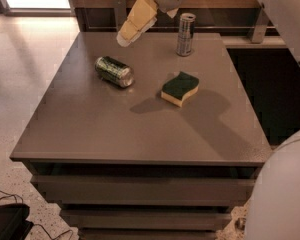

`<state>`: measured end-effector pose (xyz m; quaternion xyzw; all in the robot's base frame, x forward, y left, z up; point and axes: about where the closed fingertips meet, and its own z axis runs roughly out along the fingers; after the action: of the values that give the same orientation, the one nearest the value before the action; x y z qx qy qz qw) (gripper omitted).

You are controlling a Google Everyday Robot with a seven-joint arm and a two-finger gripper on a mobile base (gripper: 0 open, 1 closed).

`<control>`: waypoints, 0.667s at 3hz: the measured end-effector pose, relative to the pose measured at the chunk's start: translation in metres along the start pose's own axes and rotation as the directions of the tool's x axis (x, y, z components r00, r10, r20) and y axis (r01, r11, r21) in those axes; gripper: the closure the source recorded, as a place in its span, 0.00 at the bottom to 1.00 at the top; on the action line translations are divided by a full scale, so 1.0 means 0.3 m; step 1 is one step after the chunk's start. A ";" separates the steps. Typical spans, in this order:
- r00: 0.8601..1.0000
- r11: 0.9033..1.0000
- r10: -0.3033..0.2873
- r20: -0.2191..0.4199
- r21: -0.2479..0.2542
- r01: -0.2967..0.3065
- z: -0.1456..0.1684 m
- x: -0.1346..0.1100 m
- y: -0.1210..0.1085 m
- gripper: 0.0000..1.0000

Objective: Place green can upright

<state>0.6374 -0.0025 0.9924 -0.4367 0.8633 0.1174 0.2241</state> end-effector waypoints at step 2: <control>1.000 0.999 0.027 -0.013 -0.037 -0.028 0.129 -0.009 0.041 0.00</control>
Offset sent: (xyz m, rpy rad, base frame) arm -0.0023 0.0456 -0.0647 0.0435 0.0904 -0.0257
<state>0.6398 0.0220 0.9600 -0.4296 0.8682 0.1341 0.2090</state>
